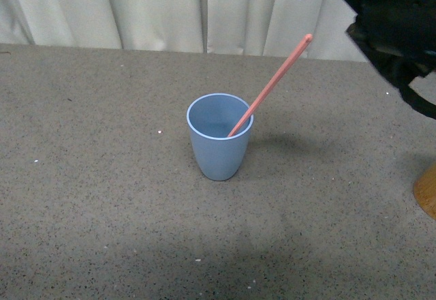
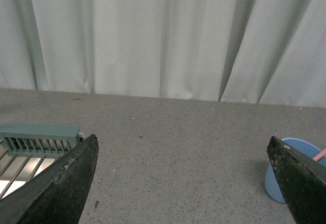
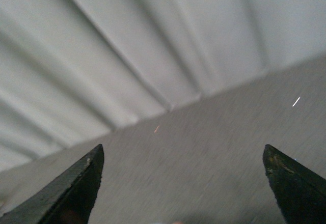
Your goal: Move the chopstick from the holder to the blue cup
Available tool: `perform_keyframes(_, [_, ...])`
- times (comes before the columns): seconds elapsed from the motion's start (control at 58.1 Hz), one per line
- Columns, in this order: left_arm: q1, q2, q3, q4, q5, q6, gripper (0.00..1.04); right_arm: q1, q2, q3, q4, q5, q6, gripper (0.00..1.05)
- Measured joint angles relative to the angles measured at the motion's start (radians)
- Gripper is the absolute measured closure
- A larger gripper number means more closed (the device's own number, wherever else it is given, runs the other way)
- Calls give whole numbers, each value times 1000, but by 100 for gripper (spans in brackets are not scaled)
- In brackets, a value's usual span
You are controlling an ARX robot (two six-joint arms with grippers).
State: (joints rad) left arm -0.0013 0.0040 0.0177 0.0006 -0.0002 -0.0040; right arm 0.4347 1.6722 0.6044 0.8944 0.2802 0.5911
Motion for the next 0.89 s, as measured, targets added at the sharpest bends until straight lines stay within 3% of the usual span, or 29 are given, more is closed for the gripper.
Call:
perform_keyframes(0.052, [0, 0, 0, 0, 2, 0, 7, -17, -38, -103, 154, 70, -154, 25])
perform_keyframes(0.086, [0, 0, 0, 0, 1, 0, 7, -58, -125, -224, 230, 60, -299, 34])
perform_keyframes(0.172, [0, 0, 0, 0, -1, 0, 7, -150, -365, -406, 146, -6, -447, 48])
perform_keyframes(0.241, [0, 0, 0, 0, 0, 0, 7, -238, -629, -528, -66, -114, -509, 59])
perform_keyframes(0.31, [0, 0, 0, 0, 0, 0, 7, -361, -999, -596, -442, -245, -548, 72])
perform_keyframes(0.413, [0, 0, 0, 0, 1, 0, 7, -427, -1471, -600, -799, -264, -569, 90])
perform_keyframes(0.482, [0, -2, 0, 0, 1, 0, 7, -431, -1643, -600, -887, -282, -581, 104])
perform_keyframes(0.757, [0, -2, 0, 0, 0, 0, 7, -432, -1663, -601, -885, -282, -588, 103])
perform_keyframes(0.894, [0, -2, 0, 0, 0, 0, 7, -432, -1667, -601, -893, -282, -588, 76])
